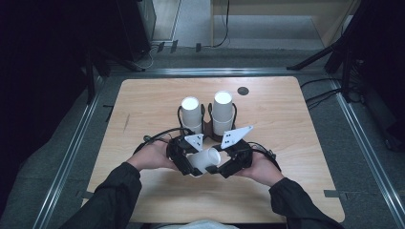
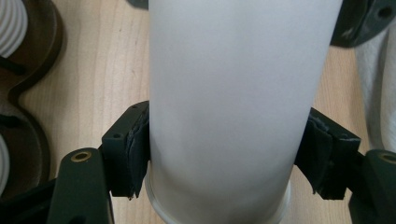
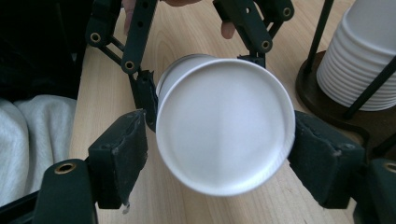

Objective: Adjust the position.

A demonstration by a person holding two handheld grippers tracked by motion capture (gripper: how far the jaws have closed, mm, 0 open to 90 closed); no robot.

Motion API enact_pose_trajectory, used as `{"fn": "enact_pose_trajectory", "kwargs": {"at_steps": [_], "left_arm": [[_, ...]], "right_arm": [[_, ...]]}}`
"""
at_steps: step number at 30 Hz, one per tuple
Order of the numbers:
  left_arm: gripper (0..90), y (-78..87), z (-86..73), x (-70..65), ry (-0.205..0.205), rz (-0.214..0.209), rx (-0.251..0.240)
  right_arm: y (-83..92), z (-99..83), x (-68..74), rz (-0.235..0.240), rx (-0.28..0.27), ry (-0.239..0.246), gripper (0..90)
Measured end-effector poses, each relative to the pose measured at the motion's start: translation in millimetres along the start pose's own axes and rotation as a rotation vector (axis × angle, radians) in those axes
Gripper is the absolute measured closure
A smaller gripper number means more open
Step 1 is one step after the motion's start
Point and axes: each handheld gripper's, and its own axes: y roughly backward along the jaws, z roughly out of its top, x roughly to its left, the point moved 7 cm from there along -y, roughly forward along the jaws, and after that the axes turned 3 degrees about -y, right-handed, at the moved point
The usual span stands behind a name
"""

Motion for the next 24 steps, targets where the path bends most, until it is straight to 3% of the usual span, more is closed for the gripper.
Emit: {"fn": "enact_pose_trajectory", "kwargs": {"at_steps": [4, 5, 10, 13, 16, 24], "left_arm": [[27.4, -1.4, 0.9, -1.0, -0.007, -0.013, 0.003], [27.3, -2.3, 1.7, -1.7, -0.006, -0.018, 0.000], [25.8, -1.5, 2.6, -2.3, -0.004, -0.011, -0.015], [23.3, 0.8, 3.3, -1.2, 0.012, -0.020, -0.045], [12.9, 1.2, 3.0, 0.4, 0.040, -0.031, -0.066], [8.7, 8.7, 7.7, 3.3, 0.052, -0.010, -0.146]], "right_arm": [[-2.7, 0.9, -0.2, 0.002, 0.001, 0.004, 23.7], [-3.0, 1.3, 0.4, 0.011, 0.001, 0.004, 29.5], [-0.1, 1.8, 1.1, 0.021, 0.010, 0.002, 33.0], [2.5, 3.5, 0.2, 0.016, 0.000, 0.010, 32.9], [5.6, 3.9, -0.4, 0.020, -0.007, -0.010, 32.9], [9.2, 4.1, -2.7, 0.025, -0.023, -0.025, 32.8]]}}
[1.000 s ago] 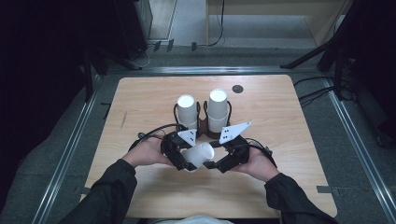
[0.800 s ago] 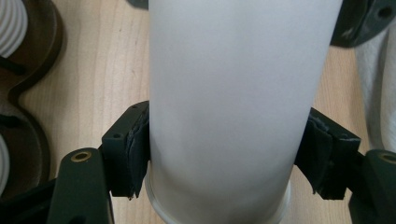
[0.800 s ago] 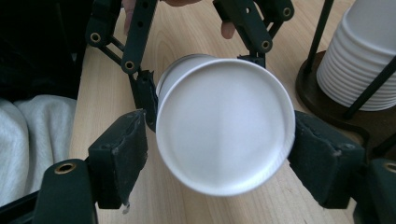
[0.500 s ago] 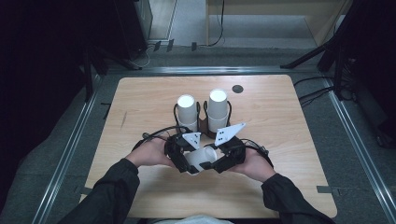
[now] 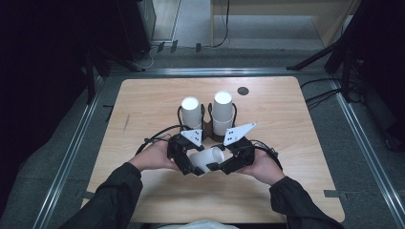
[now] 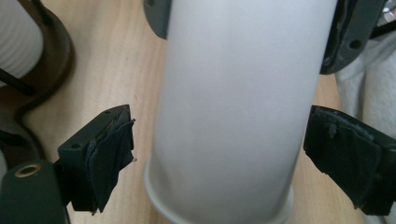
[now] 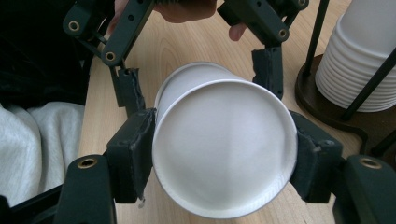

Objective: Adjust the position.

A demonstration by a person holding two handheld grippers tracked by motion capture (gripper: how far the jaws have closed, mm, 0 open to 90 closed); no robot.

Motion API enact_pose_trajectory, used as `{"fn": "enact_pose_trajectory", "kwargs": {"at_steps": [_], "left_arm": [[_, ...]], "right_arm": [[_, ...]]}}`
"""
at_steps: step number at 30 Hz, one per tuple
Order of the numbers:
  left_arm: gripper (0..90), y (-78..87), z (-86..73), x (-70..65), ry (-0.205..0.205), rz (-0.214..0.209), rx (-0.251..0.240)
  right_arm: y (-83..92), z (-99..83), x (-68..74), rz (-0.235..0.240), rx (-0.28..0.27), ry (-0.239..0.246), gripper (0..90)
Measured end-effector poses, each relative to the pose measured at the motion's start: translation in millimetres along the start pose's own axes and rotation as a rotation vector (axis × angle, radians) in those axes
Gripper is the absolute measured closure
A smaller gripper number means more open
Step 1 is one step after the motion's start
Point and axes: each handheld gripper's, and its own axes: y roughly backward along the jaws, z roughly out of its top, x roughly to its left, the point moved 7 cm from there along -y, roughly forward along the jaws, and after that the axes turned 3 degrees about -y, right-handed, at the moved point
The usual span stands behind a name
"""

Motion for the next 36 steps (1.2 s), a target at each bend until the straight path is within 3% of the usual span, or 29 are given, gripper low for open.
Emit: {"fn": "enact_pose_trajectory", "kwargs": {"at_steps": [5, 10, 14, 21, 33, 34, 36], "left_arm": [[8.7, 1.4, 2.4, 0.4, -0.005, 0.018, -0.028], [8.7, 4.9, 6.9, 0.6, 0.004, 0.027, -0.087], [8.7, 13.0, 11.6, 0.9, 0.046, 0.012, -0.190], [8.8, 18.7, 13.7, -2.3, 0.080, 0.000, -0.274], [9.3, 26.7, 9.8, -6.7, 0.075, 0.025, -0.339], [14.4, 29.2, 9.5, -7.7, 0.058, 0.033, -0.351], [16.1, 31.1, 9.9, -8.0, 0.052, 0.044, -0.359]], "right_arm": [[0.7, 3.1, -0.2, 0.001, -0.022, -0.006, 32.8], [5.0, 6.5, 0.4, 0.008, -0.046, -0.009, 32.8], [13.2, 13.2, 1.4, 0.014, -0.092, -0.007, 32.8], [21.9, 19.7, 3.8, 0.036, -0.139, -0.014, 32.8], [39.0, 29.5, 4.5, 0.065, -0.222, -0.023, 32.8], [40.6, 29.4, 3.8, 0.065, -0.226, -0.028, 32.8], [41.4, 29.6, 3.1, 0.067, -0.232, -0.029, 32.8]]}}
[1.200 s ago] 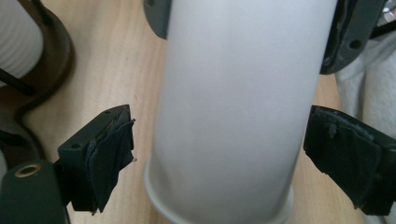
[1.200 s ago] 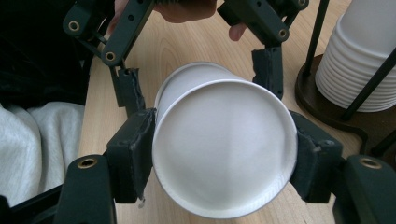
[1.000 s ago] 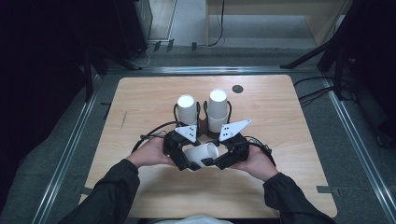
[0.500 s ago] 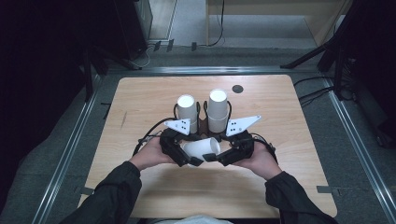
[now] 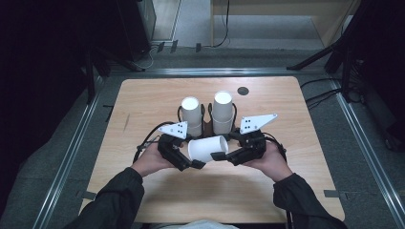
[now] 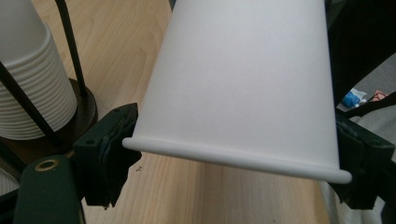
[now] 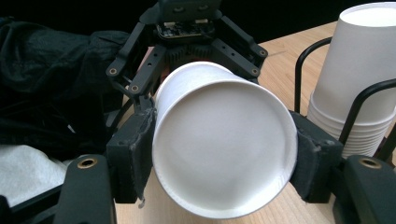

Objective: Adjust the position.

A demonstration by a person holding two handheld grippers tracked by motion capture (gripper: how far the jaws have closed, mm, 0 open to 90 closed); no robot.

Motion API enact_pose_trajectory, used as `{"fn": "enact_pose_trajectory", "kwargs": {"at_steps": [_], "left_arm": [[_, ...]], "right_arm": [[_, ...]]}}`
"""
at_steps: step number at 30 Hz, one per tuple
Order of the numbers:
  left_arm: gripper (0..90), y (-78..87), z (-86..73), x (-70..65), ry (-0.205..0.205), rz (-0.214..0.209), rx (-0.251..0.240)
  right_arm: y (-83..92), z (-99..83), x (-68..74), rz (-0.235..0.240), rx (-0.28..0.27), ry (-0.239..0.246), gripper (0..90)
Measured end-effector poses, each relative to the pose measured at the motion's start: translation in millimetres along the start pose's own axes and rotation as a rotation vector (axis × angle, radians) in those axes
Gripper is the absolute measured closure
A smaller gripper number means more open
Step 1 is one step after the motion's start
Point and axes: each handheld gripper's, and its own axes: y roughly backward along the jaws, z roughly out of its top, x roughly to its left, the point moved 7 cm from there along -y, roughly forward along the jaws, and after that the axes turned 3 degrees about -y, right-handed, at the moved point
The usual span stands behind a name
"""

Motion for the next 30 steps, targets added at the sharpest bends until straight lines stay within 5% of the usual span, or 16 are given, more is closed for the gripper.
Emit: {"fn": "enact_pose_trajectory", "kwargs": {"at_steps": [10, 15, 22, 30], "left_arm": [[21.5, 4.2, -1.4, 0.8, 0.001, 0.000, 0.013], [21.9, 6.5, -2.4, 1.8, 0.005, 0.000, 0.043], [21.9, 17.1, -0.4, 4.7, -0.002, 0.035, 0.065], [21.8, 24.4, -6.3, 9.6, -0.006, 0.042, 0.161]], "right_arm": [[-1.5, -2.3, -0.2, 0.001, 0.014, -0.011, 33.3], [-3.0, -2.4, 0.1, -0.005, 0.014, -0.002, 23.4], [-4.8, -13.2, -1.4, -0.031, 0.081, 0.014, 22.0], [-11.9, -27.6, -3.5, -0.050, 0.145, 0.024, 22.3]]}}
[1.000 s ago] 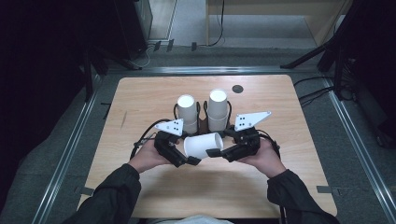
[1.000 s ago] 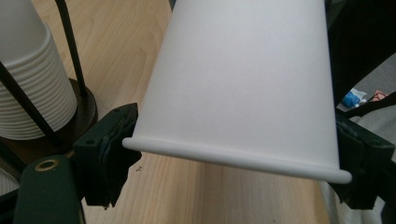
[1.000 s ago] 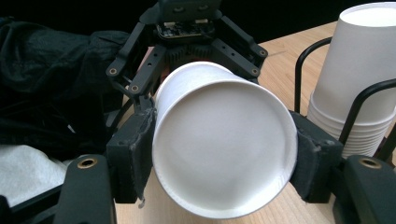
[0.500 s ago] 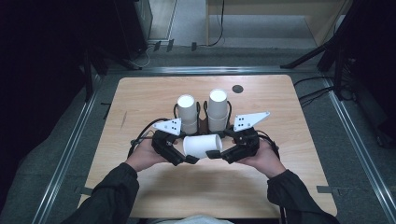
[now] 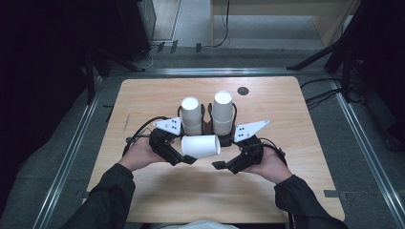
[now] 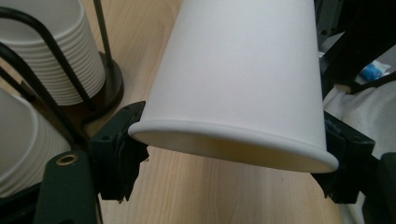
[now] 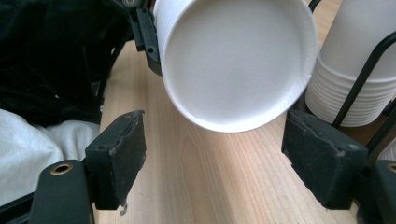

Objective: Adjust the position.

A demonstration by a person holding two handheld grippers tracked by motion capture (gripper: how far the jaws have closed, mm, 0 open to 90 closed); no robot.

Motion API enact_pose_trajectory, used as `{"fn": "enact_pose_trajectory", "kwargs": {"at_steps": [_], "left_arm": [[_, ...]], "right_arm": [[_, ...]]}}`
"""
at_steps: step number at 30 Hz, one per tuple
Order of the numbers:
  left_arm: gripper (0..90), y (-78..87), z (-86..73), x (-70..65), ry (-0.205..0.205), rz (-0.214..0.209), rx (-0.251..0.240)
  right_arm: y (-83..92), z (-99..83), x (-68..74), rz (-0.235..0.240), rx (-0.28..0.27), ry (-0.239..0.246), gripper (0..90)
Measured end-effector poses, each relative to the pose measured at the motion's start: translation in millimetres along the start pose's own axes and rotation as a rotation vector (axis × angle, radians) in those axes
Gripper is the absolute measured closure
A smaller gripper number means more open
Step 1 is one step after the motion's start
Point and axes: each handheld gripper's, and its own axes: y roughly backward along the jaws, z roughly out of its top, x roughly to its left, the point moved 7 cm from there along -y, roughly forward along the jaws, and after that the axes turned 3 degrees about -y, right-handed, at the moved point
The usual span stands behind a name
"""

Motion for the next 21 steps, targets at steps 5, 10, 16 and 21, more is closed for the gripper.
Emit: {"fn": "enact_pose_trajectory", "kwargs": {"at_steps": [5, 10, 16, 21], "left_arm": [[21.8, -2.2, -3.0, 2.6, 0.015, -0.021, 0.035], [21.8, -7.4, -5.0, 4.8, 0.006, -0.029, 0.093], [21.9, -13.8, -4.6, 2.2, -0.024, -0.034, 0.154], [21.9, -17.9, -5.4, 4.4, -0.034, -0.029, 0.218]], "right_arm": [[-4.8, -4.3, -0.8, -0.005, 0.031, 0.009, 22.4], [-8.6, -9.5, -1.4, -0.018, 0.074, 0.028, 22.4], [-9.5, -11.4, -4.4, -0.024, 0.086, 0.020, 22.4], [-11.5, -13.2, -4.7, -0.026, 0.099, 0.023, 22.4]]}}
